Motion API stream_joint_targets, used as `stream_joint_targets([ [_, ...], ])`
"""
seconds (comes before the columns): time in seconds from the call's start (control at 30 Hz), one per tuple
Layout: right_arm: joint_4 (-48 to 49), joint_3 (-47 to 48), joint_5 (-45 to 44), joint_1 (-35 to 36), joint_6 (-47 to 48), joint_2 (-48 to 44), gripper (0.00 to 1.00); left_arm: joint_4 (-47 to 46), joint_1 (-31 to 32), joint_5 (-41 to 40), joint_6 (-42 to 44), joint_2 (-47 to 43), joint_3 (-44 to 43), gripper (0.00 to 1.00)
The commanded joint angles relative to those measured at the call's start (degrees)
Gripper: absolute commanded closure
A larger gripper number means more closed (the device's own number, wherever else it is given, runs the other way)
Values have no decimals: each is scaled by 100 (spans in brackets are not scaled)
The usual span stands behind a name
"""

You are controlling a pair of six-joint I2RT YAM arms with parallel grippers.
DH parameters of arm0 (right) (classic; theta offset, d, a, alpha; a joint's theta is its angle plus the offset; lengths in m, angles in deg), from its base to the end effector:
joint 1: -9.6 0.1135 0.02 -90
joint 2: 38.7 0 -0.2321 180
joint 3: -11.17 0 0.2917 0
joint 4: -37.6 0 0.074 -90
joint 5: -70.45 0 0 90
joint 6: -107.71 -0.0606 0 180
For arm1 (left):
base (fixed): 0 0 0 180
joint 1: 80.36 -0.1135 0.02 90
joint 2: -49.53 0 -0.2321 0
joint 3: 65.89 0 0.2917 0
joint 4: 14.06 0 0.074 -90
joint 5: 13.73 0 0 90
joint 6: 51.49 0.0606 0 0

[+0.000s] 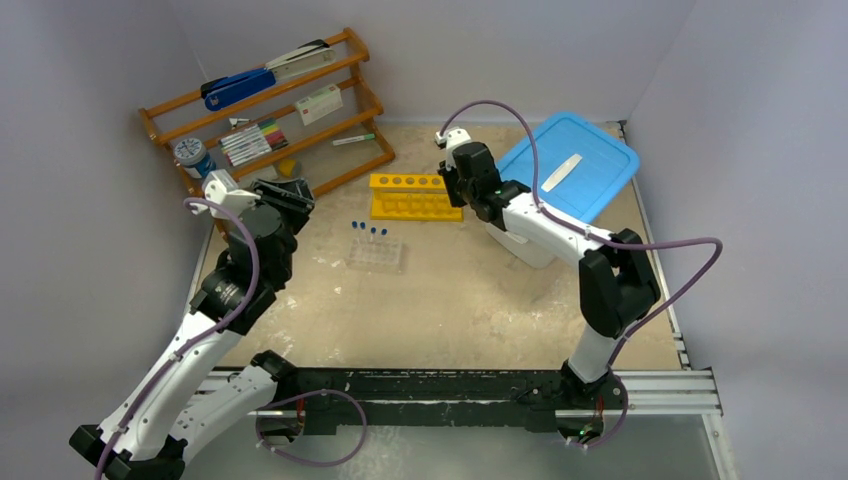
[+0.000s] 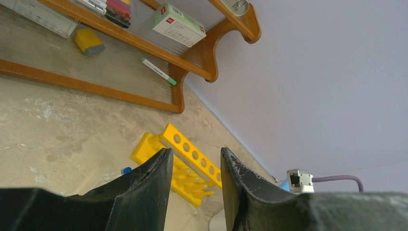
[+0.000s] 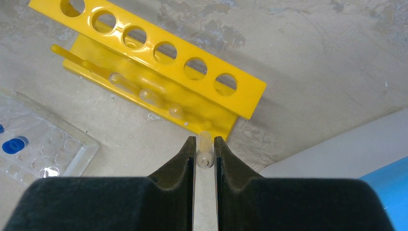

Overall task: Organize the chemistry lab equipment
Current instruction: Insert the test tube into the slot of the test tube rack.

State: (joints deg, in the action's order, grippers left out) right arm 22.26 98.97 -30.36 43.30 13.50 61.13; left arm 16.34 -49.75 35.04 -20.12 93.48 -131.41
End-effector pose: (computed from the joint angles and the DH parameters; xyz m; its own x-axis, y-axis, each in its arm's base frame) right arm 0.3919 0.2477 0.2200 -0.4113 -0.1876 -0.8920 -0.3773 0.9259 -0.0208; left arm 0.2289 -0.0890 0.3635 0.0828 -0.7951 -0.6008 -0.2052 0.5763 -0.7910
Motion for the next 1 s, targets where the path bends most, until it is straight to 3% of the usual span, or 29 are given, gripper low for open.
stream_joint_targets([
  [0.0,245,300,36,-44,80,-37,87,-143,-18,-97,210,7,-30,60],
  [0.97,410,266,149,-97,135,183,87,-138,-20,-33,245,44,47,60],
])
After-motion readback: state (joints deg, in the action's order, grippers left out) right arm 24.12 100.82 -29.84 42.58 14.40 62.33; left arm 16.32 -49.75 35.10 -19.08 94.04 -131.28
